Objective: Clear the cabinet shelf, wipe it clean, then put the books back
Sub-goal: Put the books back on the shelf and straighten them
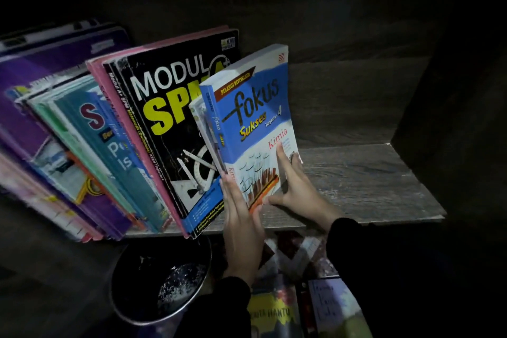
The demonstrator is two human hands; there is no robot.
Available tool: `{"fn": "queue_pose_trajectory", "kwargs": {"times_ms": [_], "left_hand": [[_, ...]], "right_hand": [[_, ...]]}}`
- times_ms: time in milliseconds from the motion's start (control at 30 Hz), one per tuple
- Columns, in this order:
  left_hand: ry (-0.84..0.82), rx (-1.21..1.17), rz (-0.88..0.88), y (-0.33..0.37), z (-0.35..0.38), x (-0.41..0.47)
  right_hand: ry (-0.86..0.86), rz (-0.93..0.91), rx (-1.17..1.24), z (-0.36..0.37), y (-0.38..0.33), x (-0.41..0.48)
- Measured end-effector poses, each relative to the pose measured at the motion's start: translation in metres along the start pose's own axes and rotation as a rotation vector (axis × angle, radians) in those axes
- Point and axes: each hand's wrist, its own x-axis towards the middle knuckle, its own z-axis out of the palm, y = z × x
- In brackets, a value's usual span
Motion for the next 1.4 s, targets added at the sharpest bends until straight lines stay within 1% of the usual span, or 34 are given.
{"fn": "queue_pose_trajectory", "kwargs": {"times_ms": [67, 200, 300, 367, 400, 467, 533, 567, 633, 700, 733, 800, 833, 900, 933, 967, 1000, 1033, 1067, 1133, 1200, 1267, 1300, 1367, 1400], "left_hand": [[0.029, 0.036, -0.003, 0.002, 0.002, 0.0], [0.063, 0.012, 0.005, 0.004, 0.0, 0.0], [0.07, -0.01, 0.022, 0.007, -0.008, 0.001], [0.083, -0.016, 0.037, 0.01, -0.014, 0.0], [0.097, -0.011, 0.051, 0.012, -0.017, -0.003], [0.158, 0.016, 0.106, 0.013, -0.02, -0.014], [0.203, 0.02, 0.149, 0.014, -0.019, -0.031], [0.194, 0.008, 0.166, 0.014, -0.018, -0.041], [0.123, -0.007, 0.167, 0.008, -0.011, -0.062], [0.008, 0.022, 0.1, -0.007, 0.0, -0.088], [-0.068, 0.054, 0.041, -0.017, 0.006, -0.101], [-0.252, 0.119, -0.106, -0.04, 0.018, -0.128], [-0.337, 0.138, -0.193, -0.053, 0.023, -0.141], [-0.484, 0.108, -0.421, -0.079, 0.034, -0.164], [-0.542, 0.052, -0.562, -0.091, 0.04, -0.175], [-0.586, 0.018, -0.689, -0.101, 0.045, -0.184], [-0.623, 0.011, -0.796, -0.11, 0.049, -0.192], [-0.644, 0.009, -0.861, -0.123, 0.055, -0.203], [-0.651, 0.004, -0.896, -0.134, 0.06, -0.212], [-0.676, -0.023, -0.95, -0.164, 0.073, -0.239], [-0.687, -0.061, -1.015, -0.182, 0.081, -0.255], [-0.633, -0.177, -1.053, -0.171, 0.079, -0.247], [-0.617, -0.24, -1.08, -0.166, 0.079, -0.247], [-0.565, -0.306, -1.085, -0.155, 0.081, -0.242], [-0.531, -0.334, -1.078, -0.155, 0.083, -0.241]], "right_hand": [[-0.01, 0.009, 0.011, -0.002, -0.001, 0.0], [-0.004, 0.042, 0.005, -0.003, -0.007, -0.003], [0.077, 0.031, 0.012, 0.001, -0.008, -0.004], [0.201, -0.015, 0.022, 0.006, -0.01, -0.011], [0.294, -0.035, 0.064, 0.009, -0.01, -0.017], [0.523, -0.085, 0.181, 0.015, -0.015, -0.037], [0.757, -0.137, 0.196, 0.026, -0.012, -0.061], [0.832, -0.152, 0.182, 0.034, -0.007, -0.072], [0.874, -0.14, 0.14, 0.057, 0.014, -0.094], [0.814, -0.039, 0.076, 0.086, 0.042, -0.114], [0.743, 0.058, 0.047, 0.102, 0.059, -0.124], [0.505, 0.278, 0.013, 0.132, 0.095, -0.143], [0.35, 0.37, 0.005, 0.144, 0.114, -0.153], [0.065, 0.486, 0.03, 0.16, 0.142, -0.167], [-0.023, 0.513, 0.031, 0.167, 0.148, -0.171], [-0.045, 0.5, 0.002, 0.171, 0.152, -0.172], [-0.07, 0.54, 0.016, 0.178, 0.157, -0.172], [-0.152, 0.553, 0.028, 0.188, 0.163, -0.173], [-0.189, 0.529, 0.031, 0.195, 0.169, -0.175], [-0.234, 0.512, -0.063, 0.212, 0.183, -0.176], [-0.241, 0.577, -0.104, 0.225, 0.194, -0.176], [-0.26, 0.589, -0.069, 0.238, 0.204, -0.174], [-0.213, 0.586, -0.074, 0.242, 0.206, -0.172], [-0.173, 0.54, -0.175, 0.252, 0.215, -0.172], [-0.228, 0.544, -0.205, 0.251, 0.214, -0.173]]}}
